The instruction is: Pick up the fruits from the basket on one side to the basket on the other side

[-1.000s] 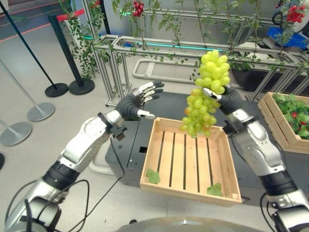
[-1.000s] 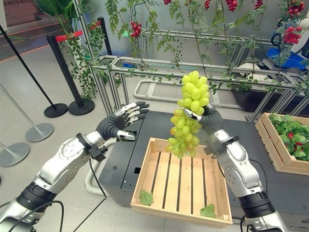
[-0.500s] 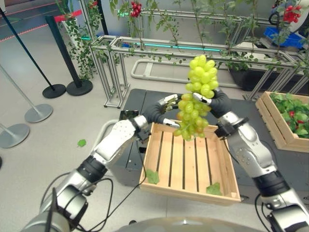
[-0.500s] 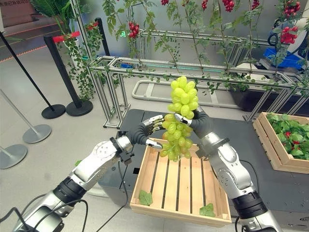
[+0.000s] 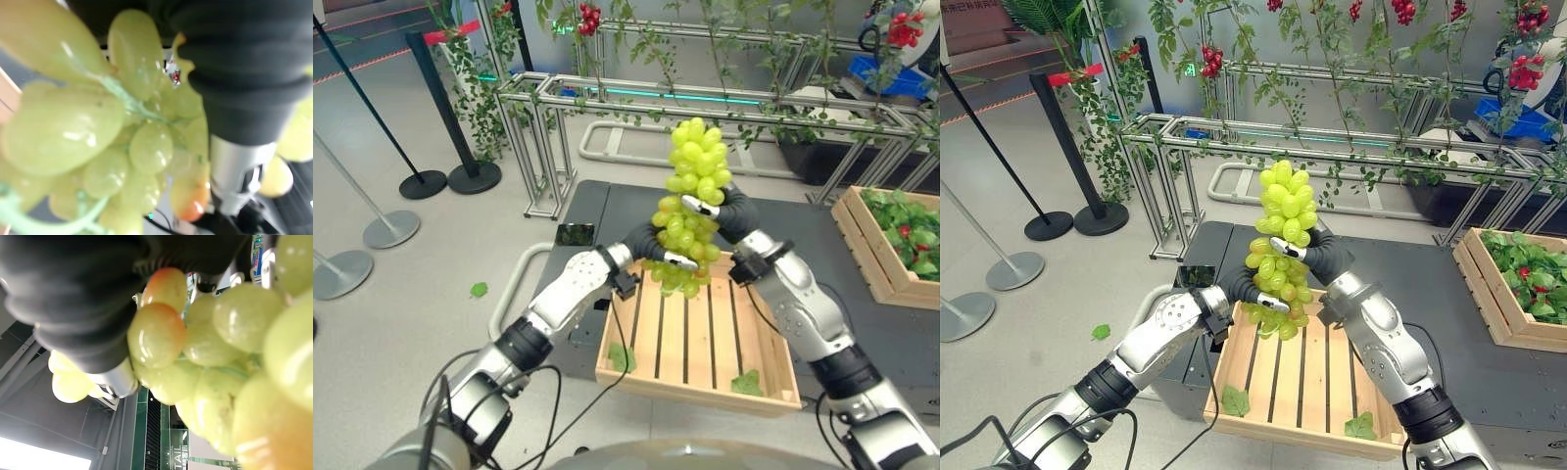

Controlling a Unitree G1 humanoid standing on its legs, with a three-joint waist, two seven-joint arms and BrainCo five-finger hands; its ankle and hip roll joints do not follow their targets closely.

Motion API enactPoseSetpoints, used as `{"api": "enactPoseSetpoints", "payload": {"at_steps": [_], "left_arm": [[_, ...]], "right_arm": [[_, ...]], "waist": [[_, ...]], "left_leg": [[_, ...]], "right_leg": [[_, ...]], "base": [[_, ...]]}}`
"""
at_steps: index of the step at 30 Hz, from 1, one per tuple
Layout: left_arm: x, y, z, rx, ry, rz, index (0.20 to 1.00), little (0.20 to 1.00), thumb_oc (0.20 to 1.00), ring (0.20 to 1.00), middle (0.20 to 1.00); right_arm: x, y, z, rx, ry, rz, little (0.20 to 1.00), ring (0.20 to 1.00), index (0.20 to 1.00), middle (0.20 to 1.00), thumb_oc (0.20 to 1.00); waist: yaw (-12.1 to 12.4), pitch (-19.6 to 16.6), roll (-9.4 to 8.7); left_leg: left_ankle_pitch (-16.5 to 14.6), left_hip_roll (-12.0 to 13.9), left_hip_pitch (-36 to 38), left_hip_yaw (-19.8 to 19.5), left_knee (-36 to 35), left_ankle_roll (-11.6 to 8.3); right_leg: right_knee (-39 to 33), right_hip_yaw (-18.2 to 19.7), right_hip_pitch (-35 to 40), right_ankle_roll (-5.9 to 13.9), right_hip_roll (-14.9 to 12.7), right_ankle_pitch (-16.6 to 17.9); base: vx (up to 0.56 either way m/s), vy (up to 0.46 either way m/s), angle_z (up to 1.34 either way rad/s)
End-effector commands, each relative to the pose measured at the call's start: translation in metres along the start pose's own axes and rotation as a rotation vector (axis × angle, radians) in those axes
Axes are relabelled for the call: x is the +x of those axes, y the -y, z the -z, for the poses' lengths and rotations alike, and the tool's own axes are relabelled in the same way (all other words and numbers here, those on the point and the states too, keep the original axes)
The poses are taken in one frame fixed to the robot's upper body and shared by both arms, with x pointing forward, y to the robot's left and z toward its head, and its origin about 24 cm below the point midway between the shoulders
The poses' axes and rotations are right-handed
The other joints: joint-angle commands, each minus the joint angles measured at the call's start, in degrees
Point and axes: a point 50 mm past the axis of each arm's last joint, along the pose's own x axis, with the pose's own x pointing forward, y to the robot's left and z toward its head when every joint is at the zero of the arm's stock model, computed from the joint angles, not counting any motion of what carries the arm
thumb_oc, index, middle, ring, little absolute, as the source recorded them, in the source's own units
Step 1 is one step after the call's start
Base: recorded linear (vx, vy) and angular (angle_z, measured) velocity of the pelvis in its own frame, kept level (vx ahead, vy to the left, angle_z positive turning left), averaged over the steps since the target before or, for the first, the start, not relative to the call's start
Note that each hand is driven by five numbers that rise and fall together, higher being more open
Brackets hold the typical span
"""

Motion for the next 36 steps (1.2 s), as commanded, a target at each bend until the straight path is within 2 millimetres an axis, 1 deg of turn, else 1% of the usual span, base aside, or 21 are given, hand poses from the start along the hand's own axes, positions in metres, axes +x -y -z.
{"api": "enactPoseSetpoints", "payload": {"at_steps": [1,8,9,10,14,18,25,30,31,32,33,34,35,36], "left_arm": [[0.028,-0.003,-0.024,0.1,0.046,0.042,1.0,1.0,1.0,1.0,1.0],[0.033,0.005,-0.027,0.058,0.06,0.079,1.0,1.0,1.0,1.0,1.0],[0.034,0.007,-0.028,0.048,0.064,0.09,0.884,0.884,0.884,0.884,0.884],[0.035,0.009,-0.028,0.036,0.07,0.099,0.2,0.2,0.2,0.2,0.2],[0.035,0.012,-0.029,-0.003,0.08,0.121,0.2,0.2,0.2,0.2,0.2],[0.033,0.01,-0.029,-0.015,0.082,0.114,0.2,0.2,0.2,0.2,0.2],[0.025,0.004,-0.027,-0.028,0.091,0.085,0.2,0.2,0.2,0.2,0.2],[0.016,-0.001,-0.025,-0.083,0.106,0.059,0.2,0.2,0.2,0.2,0.2],[0.012,-0.003,-0.024,-0.1,0.109,0.047,0.2,0.2,0.2,0.2,0.2],[0.008,-0.007,-0.022,-0.112,0.114,0.029,0.2,0.2,0.2,0.2,0.2],[0.004,-0.009,-0.022,-0.118,0.118,0.022,0.2,0.2,0.2,0.2,0.2],[-0.005,-0.014,-0.02,-0.146,0.127,-0.004,0.2,0.2,0.2,0.2,0.2],[-0.005,-0.014,-0.02,-0.147,0.127,-0.004,0.2,0.2,0.2,0.2,0.2],[-0.011,-0.017,-0.019,-0.163,0.132,-0.018,0.2,0.2,0.2,0.2,0.2]], "right_arm": [[0.025,-0.022,-0.05,-0.015,0.257,-0.125,0.2,0.2,0.2,0.2,0.2],[0.027,-0.028,-0.045,0.012,0.243,-0.151,0.2,0.2,0.2,0.2,0.2],[0.027,-0.029,-0.044,0.015,0.242,-0.152,0.2,0.2,0.2,0.2,0.2],[0.027,-0.029,-0.044,0.018,0.241,-0.153,0.2,0.2,0.2,0.2,0.2],[0.026,-0.029,-0.041,0.028,0.235,-0.15,0.2,0.2,0.2,0.2,0.2],[0.024,-0.028,-0.039,0.037,0.228,-0.143,0.2,0.2,0.2,0.2,0.2],[0.021,-0.024,-0.034,0.039,0.212,-0.117,0.2,0.2,0.2,0.2,0.2],[0.019,-0.021,-0.032,0.038,0.202,-0.104,0.2,0.2,0.2,0.2,0.2],[0.019,-0.021,-0.032,0.039,0.2,-0.1,0.351,0.351,0.351,0.351,0.351],[0.018,-0.02,-0.03,0.037,0.194,-0.098,0.865,0.865,0.865,0.865,0.865],[0.017,-0.02,-0.03,0.033,0.192,-0.097,1.0,1.0,1.0,1.0,1.0],[0.014,-0.017,-0.028,0.031,0.181,-0.081,1.0,1.0,1.0,1.0,1.0],[0.014,-0.017,-0.028,0.032,0.181,-0.081,1.0,1.0,1.0,1.0,1.0],[0.011,-0.015,-0.028,0.021,0.174,-0.074,1.0,1.0,1.0,1.0,1.0]], "waist": [[-0.6,-2.1,-2.57],[-0.7,-2.0,-2.48],[-0.7,-2.0,-2.5],[-0.7,-2.0,-2.51],[-0.9,-2.0,-2.37],[-0.9,-2.0,-2.28],[-0.9,-2.0,-2.07],[-0.9,-2.0,-1.82],[-0.9,-2.0,-1.76],[-0.8,-2.1,-1.69],[-0.8,-2.1,-1.65],[-0.7,-2.1,-1.5],[-0.7,-2.1,-1.51],[-0.6,-2.1,-1.47]], "left_leg": [[-4.5,-1.4,-0.5,0.3,1.7,1.9],[-4.4,-1.5,-0.6,0.2,1.7,1.89],[-4.4,-1.5,-0.6,0.2,1.7,1.9],[-4.4,-1.6,-0.6,0.2,1.7,1.92],[-4.3,-1.7,-0.7,0.2,1.6,1.95],[-4.3,-1.7,-0.7,0.2,1.5,1.94],[-4.3,-1.8,-0.7,0.2,1.5,2.0],[-4.3,-1.8,-0.6,0.3,1.4,1.98],[-4.3,-1.8,-0.6,0.4,1.4,1.96],[-4.3,-1.8,-0.6,0.4,1.4,1.96],[-4.3,-1.8,-0.5,0.4,1.4,1.95],[-4.3,-1.8,-0.5,0.4,1.4,1.92],[-4.3,-1.8,-0.5,0.4,1.4,1.92],[-4.2,-1.8,-0.5,0.4,1.3,1.89]], "right_leg": [[6.4,-0.8,0.3,7.7,-5.1,-6.2],[6.3,-0.9,0.2,7.7,-5.2,-6.1],[6.3,-0.9,0.2,7.71,-5.2,-6.1],[6.3,-0.9,0.2,7.71,-5.2,-6.1],[6.3,-0.8,0.1,7.75,-5.2,-6.0],[6.3,-0.7,0.0,7.71,-5.3,-5.9],[6.2,-0.6,0.1,7.69,-5.3,-5.8],[6.1,-0.6,0.1,7.64,-5.3,-5.8],[6.0,-0.6,0.1,7.65,-5.3,-5.8],[6.0,-0.5,0.1,7.61,-5.3,-5.8],[6.0,-0.4,0.1,7.59,-5.3,-5.8],[6.0,-0.4,0.2,7.53,-5.2,-5.8],[5.9,-0.4,0.2,7.53,-5.2,-5.8],[5.9,-0.4,0.2,7.49,-5.2,-5.8]], "base": [[0.0,0.0,0.0],[0.0,0.0,0.0],[0.0,0.0,0.0],[0.0,0.0,0.0],[0.0,0.0,0.0],[0.0,0.0,0.0],[0.0,0.0,0.0],[0.0,0.0,0.0],[0.0,0.0,0.0],[0.0,0.0,0.0],[0.0,0.0,0.0],[0.0,0.0,0.0],[0.0,0.0,0.0],[0.0,0.0,0.0]]}}
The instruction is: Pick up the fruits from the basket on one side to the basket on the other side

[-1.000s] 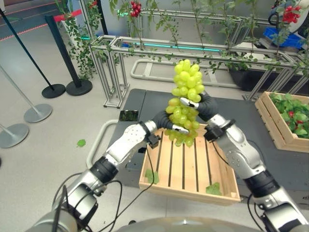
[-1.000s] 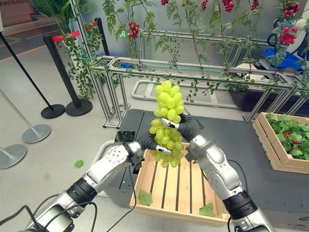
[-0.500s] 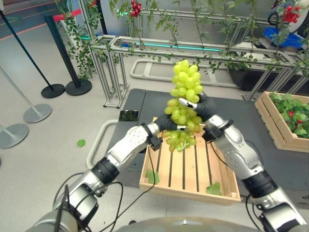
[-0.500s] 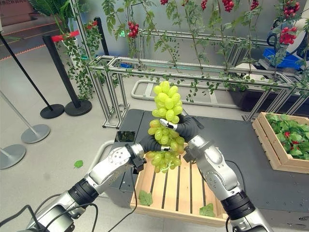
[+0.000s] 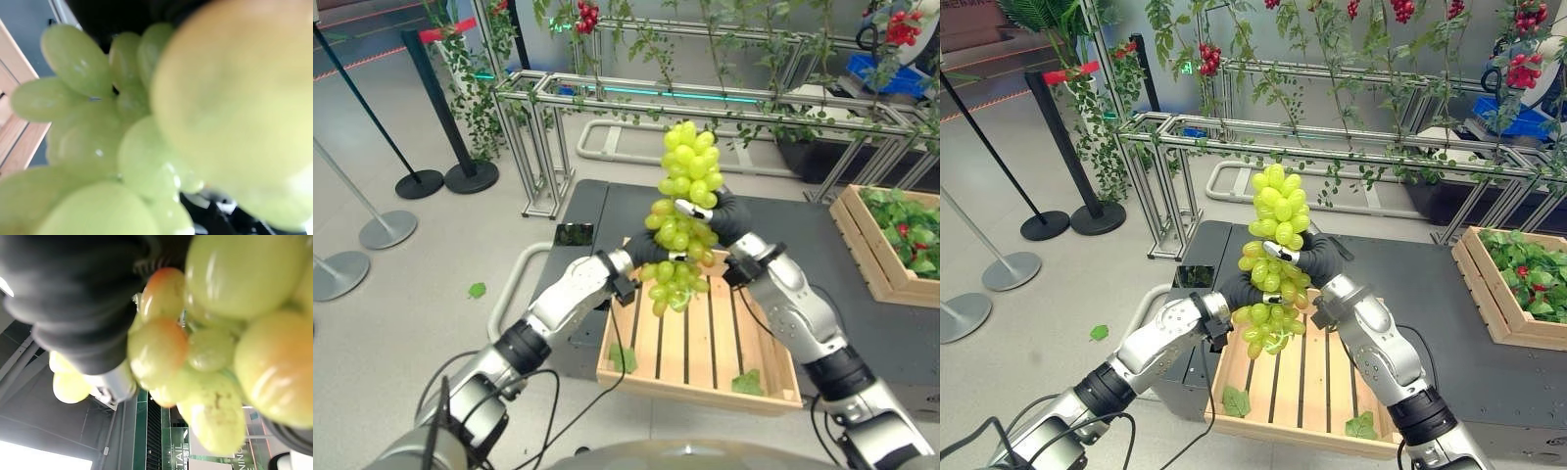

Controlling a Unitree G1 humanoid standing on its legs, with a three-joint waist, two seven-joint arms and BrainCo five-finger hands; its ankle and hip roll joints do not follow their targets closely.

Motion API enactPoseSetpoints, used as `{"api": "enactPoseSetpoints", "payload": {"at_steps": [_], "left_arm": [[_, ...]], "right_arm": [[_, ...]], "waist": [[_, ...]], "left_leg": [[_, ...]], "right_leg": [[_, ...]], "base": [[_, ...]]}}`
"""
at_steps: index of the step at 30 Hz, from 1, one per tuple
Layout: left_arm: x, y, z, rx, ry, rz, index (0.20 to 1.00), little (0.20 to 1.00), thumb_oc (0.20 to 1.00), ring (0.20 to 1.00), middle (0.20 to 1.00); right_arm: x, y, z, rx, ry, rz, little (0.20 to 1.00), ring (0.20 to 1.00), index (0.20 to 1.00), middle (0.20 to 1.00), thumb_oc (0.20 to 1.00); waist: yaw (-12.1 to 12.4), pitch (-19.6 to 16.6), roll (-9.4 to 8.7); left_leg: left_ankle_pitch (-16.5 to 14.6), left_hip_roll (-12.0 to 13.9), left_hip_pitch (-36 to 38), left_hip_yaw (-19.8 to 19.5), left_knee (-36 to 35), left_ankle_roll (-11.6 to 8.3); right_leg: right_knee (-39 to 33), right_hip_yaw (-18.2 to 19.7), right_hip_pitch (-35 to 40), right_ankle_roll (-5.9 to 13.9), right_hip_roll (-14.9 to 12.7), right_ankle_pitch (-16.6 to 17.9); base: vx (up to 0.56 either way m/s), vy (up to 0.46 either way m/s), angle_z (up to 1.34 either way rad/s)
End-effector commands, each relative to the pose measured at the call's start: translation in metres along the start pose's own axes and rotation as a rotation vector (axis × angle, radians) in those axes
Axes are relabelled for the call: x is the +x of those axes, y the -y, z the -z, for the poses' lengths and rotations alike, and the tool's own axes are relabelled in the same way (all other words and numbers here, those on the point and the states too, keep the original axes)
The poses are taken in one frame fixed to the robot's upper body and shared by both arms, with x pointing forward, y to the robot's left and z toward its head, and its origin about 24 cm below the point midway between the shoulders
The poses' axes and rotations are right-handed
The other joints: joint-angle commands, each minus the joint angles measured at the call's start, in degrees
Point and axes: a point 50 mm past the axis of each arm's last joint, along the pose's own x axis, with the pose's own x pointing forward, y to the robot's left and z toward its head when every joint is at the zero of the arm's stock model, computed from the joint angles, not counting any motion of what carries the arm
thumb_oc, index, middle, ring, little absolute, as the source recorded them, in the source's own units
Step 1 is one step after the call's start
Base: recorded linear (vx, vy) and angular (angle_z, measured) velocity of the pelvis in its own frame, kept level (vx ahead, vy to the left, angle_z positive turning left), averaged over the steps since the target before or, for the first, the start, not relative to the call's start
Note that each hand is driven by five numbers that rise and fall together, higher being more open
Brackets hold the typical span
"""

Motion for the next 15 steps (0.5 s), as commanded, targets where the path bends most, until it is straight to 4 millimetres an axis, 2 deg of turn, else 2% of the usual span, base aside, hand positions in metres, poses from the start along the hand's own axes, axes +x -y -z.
{"api": "enactPoseSetpoints", "payload": {"at_steps": [1,3,6,9,11,12,15], "left_arm": [[-0.006,-0.017,-0.027,-0.054,0.156,-0.039,0.2,0.2,0.2,0.2,0.2],[-0.012,-0.019,-0.028,-0.064,0.164,-0.053,0.2,0.2,0.2,0.2,0.2],[-0.043,-0.03,-0.034,-0.09,0.232,-0.118,0.2,0.2,0.2,0.2,0.2],[-0.068,-0.036,-0.028,-0.181,0.256,-0.175,0.2,0.2,0.2,0.2,0.2],[-0.097,-0.044,-0.022,-0.22,0.279,-0.271,0.2,0.2,0.2,0.2,0.2],[-0.097,-0.044,-0.022,-0.221,0.278,-0.271,0.2,0.2,0.2,0.2,0.2],[-0.12,-0.052,-0.019,-0.242,0.304,-0.363,0.2,0.2,0.2,0.2,0.2]], "right_arm": [[0.007,-0.008,-0.033,-0.021,0.168,-0.061,1.0,1.0,1.0,1.0,1.0],[0.004,-0.004,-0.034,-0.037,0.161,-0.043,1.0,1.0,1.0,1.0,1.0],[-0.024,0.023,-0.046,-0.152,0.154,0.086,1.0,1.0,1.0,1.0,1.0],[-0.05,0.046,-0.057,-0.208,0.153,0.202,1.0,1.0,1.0,1.0,1.0],[-0.084,0.069,-0.062,-0.246,0.148,0.362,1.0,1.0,1.0,1.0,1.0],[-0.084,0.069,-0.062,-0.245,0.148,0.362,1.0,1.0,1.0,1.0,1.0],[-0.112,0.085,-0.061,-0.248,0.152,0.508,1.0,1.0,1.0,1.0,1.0]], "waist": [[-0.5,-1.9,-1.25],[-0.5,-2.0,-1.2],[-0.4,-2.0,-1.21],[-0.5,-1.9,-1.3],[-0.7,-1.8,-1.37],[-0.7,-1.9,-1.38],[-0.6,-1.8,-1.36]], "left_leg": [[-3.9,-1.4,-0.5,-0.3,1.3,1.36],[-3.9,-1.4,-0.5,-0.3,1.3,1.34],[-3.8,-1.4,-0.6,-0.3,1.1,1.19],[-3.8,-1.3,-0.5,-0.4,0.9,1.13],[-3.8,-1.2,-0.5,-0.5,0.8,1.03],[-3.8,-1.2,-0.5,-0.5,0.8,1.03],[-3.8,-1.2,-0.6,-0.6,0.7,0.92]], "right_leg": [[5.8,-0.7,0.4,7.24,-4.7,-5.9],[5.7,-0.7,0.3,7.24,-4.7,-5.8],[5.3,-0.8,0.4,7.26,-4.7,-5.7],[5.2,-0.8,0.5,7.21,-4.6,-5.6],[5.1,-0.9,0.4,7.15,-4.5,-5.7],[5.1,-0.9,0.4,7.15,-4.5,-5.7],[5.0,-0.8,0.3,7.12,-4.3,-5.7]], "base": [[0.0,0.0,0.0],[0.0,0.0,0.0],[0.0,0.0,0.0],[0.0,-0.005,0.01],[0.0,-0.016,0.0],[0.0,-0.025,-0.05],[0.0,-0.015,-0.02]]}}
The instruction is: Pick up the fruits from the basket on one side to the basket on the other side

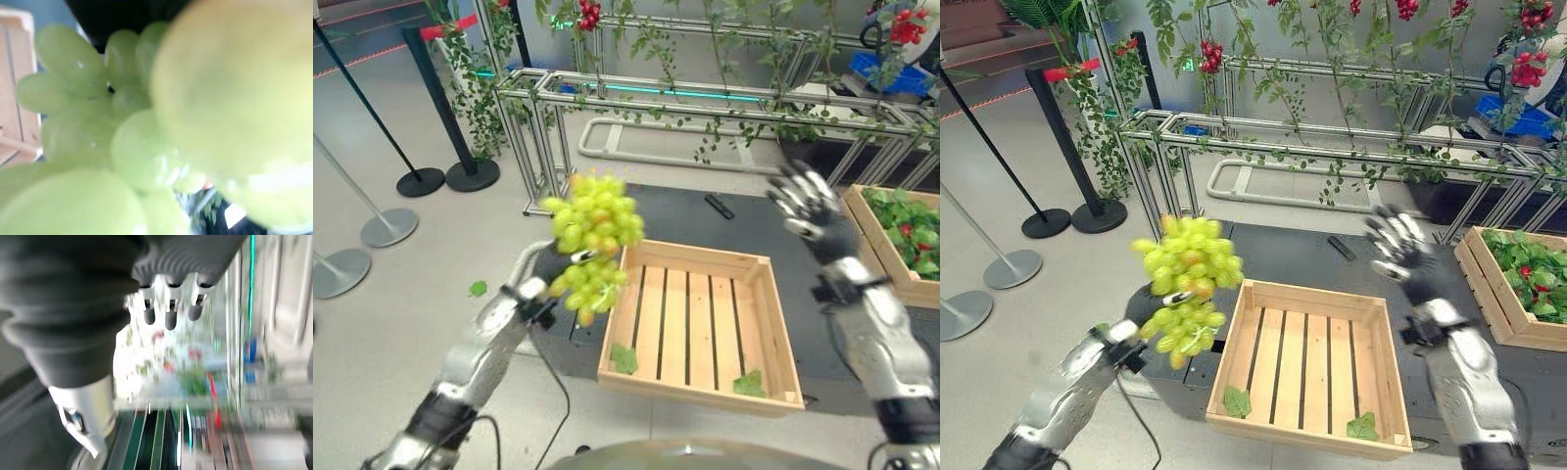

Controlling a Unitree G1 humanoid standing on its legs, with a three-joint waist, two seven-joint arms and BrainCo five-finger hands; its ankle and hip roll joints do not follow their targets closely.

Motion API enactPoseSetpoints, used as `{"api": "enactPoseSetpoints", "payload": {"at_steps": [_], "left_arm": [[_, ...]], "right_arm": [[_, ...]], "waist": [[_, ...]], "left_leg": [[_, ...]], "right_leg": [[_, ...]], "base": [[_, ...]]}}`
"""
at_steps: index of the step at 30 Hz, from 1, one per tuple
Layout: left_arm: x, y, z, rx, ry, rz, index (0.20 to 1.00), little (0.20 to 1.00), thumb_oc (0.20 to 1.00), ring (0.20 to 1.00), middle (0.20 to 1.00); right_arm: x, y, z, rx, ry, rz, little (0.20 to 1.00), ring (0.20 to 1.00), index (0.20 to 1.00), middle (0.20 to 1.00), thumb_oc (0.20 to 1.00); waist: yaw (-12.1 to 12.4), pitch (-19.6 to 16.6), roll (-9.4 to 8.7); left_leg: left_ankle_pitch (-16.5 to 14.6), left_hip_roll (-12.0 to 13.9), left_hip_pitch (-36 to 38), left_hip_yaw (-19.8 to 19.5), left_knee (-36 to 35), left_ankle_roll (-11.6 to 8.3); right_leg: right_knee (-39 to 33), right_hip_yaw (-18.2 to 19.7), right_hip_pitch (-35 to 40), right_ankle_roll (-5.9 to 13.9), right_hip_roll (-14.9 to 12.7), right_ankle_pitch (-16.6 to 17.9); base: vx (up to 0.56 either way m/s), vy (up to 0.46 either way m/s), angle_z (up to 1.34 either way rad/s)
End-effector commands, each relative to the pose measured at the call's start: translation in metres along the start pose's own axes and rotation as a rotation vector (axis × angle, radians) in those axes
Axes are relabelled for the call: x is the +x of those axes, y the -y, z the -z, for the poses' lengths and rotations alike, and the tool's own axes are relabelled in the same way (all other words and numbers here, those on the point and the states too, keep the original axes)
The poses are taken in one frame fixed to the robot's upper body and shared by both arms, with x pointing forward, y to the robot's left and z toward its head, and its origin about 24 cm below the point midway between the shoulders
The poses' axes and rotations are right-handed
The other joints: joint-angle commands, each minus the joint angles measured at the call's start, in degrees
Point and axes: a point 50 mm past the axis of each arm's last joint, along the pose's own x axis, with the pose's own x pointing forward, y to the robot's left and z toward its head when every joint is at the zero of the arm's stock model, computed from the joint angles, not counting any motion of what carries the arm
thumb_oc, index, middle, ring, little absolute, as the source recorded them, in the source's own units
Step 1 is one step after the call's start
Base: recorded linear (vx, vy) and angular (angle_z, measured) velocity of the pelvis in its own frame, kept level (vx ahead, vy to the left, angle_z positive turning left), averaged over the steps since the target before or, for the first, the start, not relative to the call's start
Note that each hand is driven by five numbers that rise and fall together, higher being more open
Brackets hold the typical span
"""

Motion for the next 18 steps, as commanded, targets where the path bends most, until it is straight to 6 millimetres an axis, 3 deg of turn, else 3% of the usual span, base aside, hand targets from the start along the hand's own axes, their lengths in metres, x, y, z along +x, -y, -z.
{"api": "enactPoseSetpoints", "payload": {"at_steps": [1,7,12,18], "left_arm": [[0.004,-0.003,-0.04,-0.014,0.221,0.027,0.2,0.2,0.2,0.2,0.2],[-0.021,-0.016,-0.041,-0.053,0.309,-0.11,0.2,0.2,0.2,0.2,0.2],[-0.042,-0.029,-0.046,-0.029,0.403,-0.271,0.2,0.2,0.2,0.2,0.2],[-0.064,-0.038,-0.052,0.141,0.425,-0.426,0.2,0.2,0.2,0.2,0.2]], "right_arm": [[-0.001,0.01,-0.019,-0.032,0.137,0.055,1.0,1.0,1.0,1.0,1.0],[-0.021,0.025,-0.006,0.006,0.133,0.191,1.0,1.0,1.0,1.0,1.0],[-0.029,0.019,0.002,0.025,0.146,0.252,1.0,1.0,1.0,1.0,1.0],[-0.024,0.008,0.004,-0.015,0.145,0.236,1.0,1.0,1.0,1.0,1.0]], "waist": [[-0.6,-1.9,-1.32],[-0.5,-1.9,-1.04],[-0.2,-1.4,-0.51],[0.5,-0.6,-0.2]], "left_leg": [[-3.5,-1.0,-0.4,-0.7,0.8,0.81],[-3.5,-1.0,-0.4,-1.0,0.7,0.74],[-3.5,-0.8,-0.5,-1.2,0.8,0.72],[-3.4,-0.5,-0.7,-1.8,1.1,0.47]], "right_leg": [[5.8,-1.0,0.2,6.53,-4.2,-5.7],[5.5,-1.0,0.3,6.28,-3.9,-5.8],[5.8,-1.0,0.1,5.87,-3.8,-6.2],[5.6,-1.5,0.2,5.42,-3.6,-6.3]], "base": [[0.0,0.0,0.0],[0.0,-0.014,-0.02],[0.0,0.0,0.0],[-0.01,-0.009,0.04]]}}
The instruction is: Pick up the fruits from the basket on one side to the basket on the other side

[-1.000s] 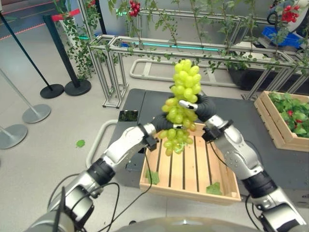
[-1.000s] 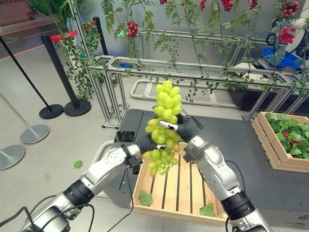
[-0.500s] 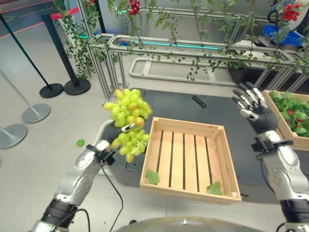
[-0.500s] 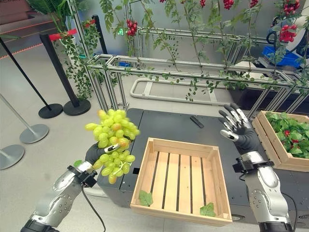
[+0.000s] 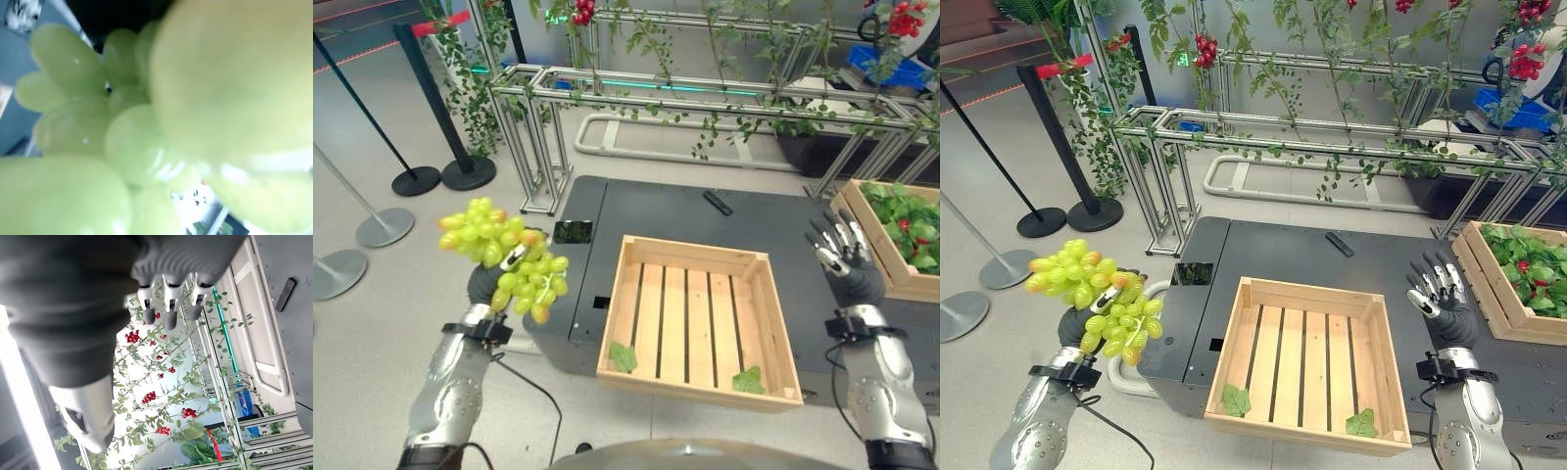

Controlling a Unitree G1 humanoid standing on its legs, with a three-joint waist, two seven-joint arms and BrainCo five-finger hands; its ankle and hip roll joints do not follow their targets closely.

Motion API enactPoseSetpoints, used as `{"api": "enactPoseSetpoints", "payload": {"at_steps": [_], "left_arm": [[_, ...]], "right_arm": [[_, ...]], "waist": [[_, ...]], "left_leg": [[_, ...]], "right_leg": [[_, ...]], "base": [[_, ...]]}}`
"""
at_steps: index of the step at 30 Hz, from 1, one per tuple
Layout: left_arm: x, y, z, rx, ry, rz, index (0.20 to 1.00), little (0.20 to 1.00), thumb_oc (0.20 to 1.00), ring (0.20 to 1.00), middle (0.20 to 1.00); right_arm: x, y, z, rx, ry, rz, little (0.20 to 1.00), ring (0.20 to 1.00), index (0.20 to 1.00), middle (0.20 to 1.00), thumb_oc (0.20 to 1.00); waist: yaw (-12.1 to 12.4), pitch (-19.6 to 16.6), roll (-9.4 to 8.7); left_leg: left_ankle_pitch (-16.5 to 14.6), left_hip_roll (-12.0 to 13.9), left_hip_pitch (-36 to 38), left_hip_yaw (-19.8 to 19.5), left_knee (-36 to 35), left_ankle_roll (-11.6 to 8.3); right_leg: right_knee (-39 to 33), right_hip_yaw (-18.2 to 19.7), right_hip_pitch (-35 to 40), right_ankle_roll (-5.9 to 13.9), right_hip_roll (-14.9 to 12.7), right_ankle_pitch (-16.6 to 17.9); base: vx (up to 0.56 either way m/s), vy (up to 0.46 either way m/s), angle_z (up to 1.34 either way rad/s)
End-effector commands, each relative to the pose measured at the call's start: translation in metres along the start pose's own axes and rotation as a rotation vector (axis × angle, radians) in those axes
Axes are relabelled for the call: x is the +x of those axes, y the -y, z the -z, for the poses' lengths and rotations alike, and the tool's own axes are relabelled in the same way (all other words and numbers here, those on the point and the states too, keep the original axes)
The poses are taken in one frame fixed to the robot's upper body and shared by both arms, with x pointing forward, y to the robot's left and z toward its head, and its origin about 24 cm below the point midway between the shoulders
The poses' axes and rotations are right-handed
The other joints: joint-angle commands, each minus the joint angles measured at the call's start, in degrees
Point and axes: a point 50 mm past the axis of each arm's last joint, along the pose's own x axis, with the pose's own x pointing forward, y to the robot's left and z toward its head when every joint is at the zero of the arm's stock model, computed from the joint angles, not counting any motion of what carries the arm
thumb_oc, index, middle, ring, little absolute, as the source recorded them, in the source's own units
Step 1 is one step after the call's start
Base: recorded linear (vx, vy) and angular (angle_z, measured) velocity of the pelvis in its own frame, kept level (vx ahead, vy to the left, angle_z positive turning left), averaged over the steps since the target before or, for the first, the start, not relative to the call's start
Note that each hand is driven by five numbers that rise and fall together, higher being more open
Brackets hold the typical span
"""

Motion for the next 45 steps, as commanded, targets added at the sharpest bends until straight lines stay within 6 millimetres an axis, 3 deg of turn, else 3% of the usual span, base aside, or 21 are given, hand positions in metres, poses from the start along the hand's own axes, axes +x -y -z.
{"api": "enactPoseSetpoints", "payload": {"at_steps": [1,11,14,16,18,19,22,24,25,26,27,29,30,31,32,37,38,39,40,42,45], "left_arm": [[0.01,0.005,-0.041,0.14,0.222,0.027,0.2,0.2,0.2,0.2,0.2],[0.001,0.004,-0.045,0.202,0.241,0.015,0.2,0.2,0.2,0.2,0.2],[0.005,0.01,-0.048,0.219,0.255,0.05,0.2,0.2,0.2,0.2,0.2],[0.013,0.016,-0.054,0.223,0.299,0.063,0.2,0.2,0.2,0.2,0.2],[0.015,0.017,-0.053,0.203,0.307,0.066,0.2,0.2,0.2,0.2,0.2],[0.016,0.019,-0.051,0.192,0.303,0.068,0.2,0.2,0.2,0.2,0.2],[0.018,0.02,-0.049,0.18,0.302,0.078,0.2,0.2,0.2,0.2,0.2],[0.019,0.017,-0.05,0.183,0.314,0.057,0.2,0.2,0.2,0.2,0.2],[0.018,0.014,-0.053,0.198,0.33,0.033,0.2,0.2,0.2,0.2,0.2],[0.018,0.014,-0.055,0.207,0.344,0.023,0.2,0.2,0.2,0.2,0.2],[0.018,0.014,-0.055,0.207,0.344,0.022,0.2,0.2,0.2,0.2,0.2],[0.024,0.018,-0.058,0.194,0.37,0.036,0.2,0.2,0.2,0.2,0.2],[0.025,0.019,-0.058,0.194,0.37,0.037,0.2,0.2,0.2,0.2,0.2],[0.027,0.022,-0.062,0.227,0.374,0.058,0.2,0.2,0.2,0.2,0.2],[0.023,0.021,-0.069,0.281,0.396,0.05,0.2,0.2,0.2,0.2,0.2],[0.009,0.01,-0.084,0.389,0.433,-0.019,0.2,0.2,0.2,0.2,0.2],[0.007,0.008,-0.085,0.396,0.442,-0.053,0.2,0.2,0.2,0.2,0.2],[0.007,0.008,-0.085,0.396,0.442,-0.054,0.2,0.2,0.2,0.2,0.2],[0.009,0.007,-0.083,0.411,0.436,-0.07,0.2,0.2,0.2,0.2,0.2],[0.008,0.006,-0.084,0.448,0.426,-0.07,0.2,0.2,0.2,0.2,0.2],[0.006,0.006,-0.083,0.471,0.421,-0.065,0.2,0.2,0.2,0.2,0.2]], "right_arm": [[0.017,-0.011,-0.027,-0.046,0.169,-0.041,1.0,1.0,1.0,1.0,1.0],[0.025,-0.018,-0.034,-0.068,0.178,-0.103,1.0,1.0,1.0,1.0,1.0],[0.032,-0.023,-0.048,-0.082,0.236,-0.142,1.0,1.0,1.0,1.0,1.0],[0.038,-0.027,-0.059,-0.098,0.284,-0.154,1.0,1.0,1.0,1.0,1.0],[0.041,-0.029,-0.062,-0.1,0.305,-0.153,1.0,1.0,1.0,1.0,1.0],[0.041,-0.03,-0.063,-0.105,0.312,-0.149,1.0,1.0,1.0,1.0,1.0],[0.04,-0.032,-0.064,-0.118,0.317,-0.154,1.0,1.0,1.0,1.0,1.0],[0.038,-0.031,-0.061,-0.111,0.309,-0.142,1.0,1.0,1.0,1.0,1.0],[0.034,-0.026,-0.058,-0.115,0.295,-0.114,1.0,1.0,1.0,1.0,1.0],[0.033,-0.023,-0.057,-0.114,0.294,-0.093,1.0,1.0,1.0,1.0,1.0],[0.032,-0.023,-0.057,-0.115,0.293,-0.094,1.0,1.0,1.0,1.0,1.0],[0.026,-0.016,-0.058,-0.112,0.312,-0.041,1.0,1.0,1.0,1.0,1.0],[0.026,-0.016,-0.059,-0.112,0.314,-0.039,1.0,1.0,1.0,1.0,1.0],[0.021,-0.009,-0.06,-0.134,0.322,0.004,1.0,1.0,1.0,1.0,1.0],[0.017,-0.009,-0.055,-0.138,0.301,0.018,1.0,1.0,1.0,1.0,1.0],[0.012,-0.013,-0.041,-0.113,0.239,-0.008,1.0,1.0,1.0,1.0,1.0],[0.008,-0.01,-0.033,-0.119,0.202,0.016,1.0,1.0,1.0,1.0,1.0],[0.008,-0.011,-0.033,-0.12,0.201,0.017,1.0,1.0,1.0,1.0,1.0],[0.008,-0.01,-0.031,-0.112,0.195,0.027,1.0,1.0,1.0,1.0,1.0],[0.004,-0.007,-0.028,-0.112,0.178,0.028,1.0,1.0,1.0,1.0,1.0],[-0.001,-0.001,-0.024,-0.117,0.148,0.034,1.0,1.0,1.0,1.0,1.0]], "waist": [[0.5,-1.1,-0.9],[2.7,1.5,-1.1],[4.3,5.2,-0.65],[4.4,5.5,-0.59],[4.1,5.0,-0.61],[3.4,4.5,-0.6],[1.2,3.7,0.06],[0.1,3.4,0.79],[-0.9,3.2,1.91],[-1.6,3.0,2.36],[-1.6,3.1,2.61],[-2.7,3.0,2.64],[-2.8,2.9,2.54],[-2.7,3.1,2.36],[-2.1,3.5,1.93],[1.0,4.8,1.02],[1.1,4.7,1.39],[1.1,4.7,1.37],[0.6,5.0,1.24],[-0.8,5.1,1.62],[-1.6,5.1,1.74]], "left_leg": [[-3.3,-0.4,-0.1,-1.7,1.2,0.51],[-4.3,1.3,-3.3,-4.0,8.4,-0.39],[0.2,1.6,-9.1,-6.3,9.6,-2.83],[2.3,0.9,-13.2,-8.7,9.2,-4.26],[-0.6,0.4,-12.5,-8.7,11.4,-3.94],[-4.0,0.5,-11.8,-6.5,14.6,-2.93],[-10.2,1.6,-7.0,-0.5,20.8,-2.02],[-11.9,1.5,-2.4,-0.4,24.4,-2.46],[-14.4,1.5,1.4,-1.9,24.2,-2.76],[-16.4,1.8,3.2,-1.0,21.9,-2.37],[-16.5,2.0,3.7,-0.9,21.7,-2.34],[-17.7,2.7,3.0,3.1,18.5,-1.32],[-17.5,2.5,2.9,3.0,18.4,-1.18],[-18.2,1.8,1.7,5.6,15.7,-0.29],[-19.4,-0.5,1.5,5.2,15.4,0.87],[-20.5,-4.6,0.7,4.0,15.7,3.45],[-19.7,-5.2,1.4,1.9,14.1,3.85],[-19.6,-5.3,1.6,1.9,13.8,3.88],[-18.2,-6.0,1.6,1.4,12.9,4.21],[-16.5,-7.0,2.4,-1.8,10.8,4.88],[-15.5,-7.9,4.1,-6.1,8.7,5.77]], "right_leg": [[5.5,-1.3,0.7,5.35,-3.4,-6.3],[7.5,-1.7,0.6,3.18,-2.0,-8.7],[6.2,-3.4,-1.1,2.57,-1.6,-8.0],[4.7,-5.9,-4.2,3.01,-3.0,-6.4],[4.5,-7.3,-6.3,3.73,-4.6,-5.1],[4.6,-8.2,-6.9,3.88,-5.5,-4.5],[4.2,-9.7,-7.5,3.81,-7.2,-3.0],[5.0,-10.4,-8.6,3.48,-7.8,-2.4],[6.1,-9.8,-9.2,4.22,-7.7,-2.5],[6.4,-10.6,-9.8,4.97,-8.7,-1.8],[6.5,-10.7,-9.6,5.1,-8.5,-1.9],[6.5,-12.6,-10.2,6.82,-11.8,0.5],[6.5,-12.7,-10.3,6.99,-12.0,0.7],[6.4,-15.5,-10.3,8.74,-15.5,3.2],[6.0,-15.4,-10.2,10.08,-18.1,4.9],[6.0,-16.3,-9.5,11.37,-22.4,6.8],[8.0,-12.8,-10.0,11.26,-22.4,6.2],[8.5,-12.6,-10.2,11.28,-22.5,5.9],[10.2,-9.7,-11.6,10.26,-22.3,6.0],[12.8,0.0,-14.2,9.33,-17.7,4.0],[15.8,5.5,-17.1,8.17,-11.4,1.7]], "base": [[-0.02,-0.037,0.09],[-0.05,-0.091,0.06],[-0.3,-0.102,0.22],[-0.31,0.0,0.49],[-0.23,-0.003,0.59],[-0.21,0.026,0.51],[-0.15,0.107,0.4],[-0.09,0.216,0.58],[-0.09,0.32,0.32],[-0.05,0.265,0.34],[-0.12,0.23,0.54],[-0.15,0.236,0.58],[-0.22,0.417,0.73],[-0.18,0.566,0.88],[-0.18,0.571,0.9],[-0.09,0.432,0.18],[0.0,0.231,0.15],[-0.07,0.347,0.6],[-0.07,0.243,0.63],[-0.02,0.306,0.49],[0.07,0.206,0.48]]}}
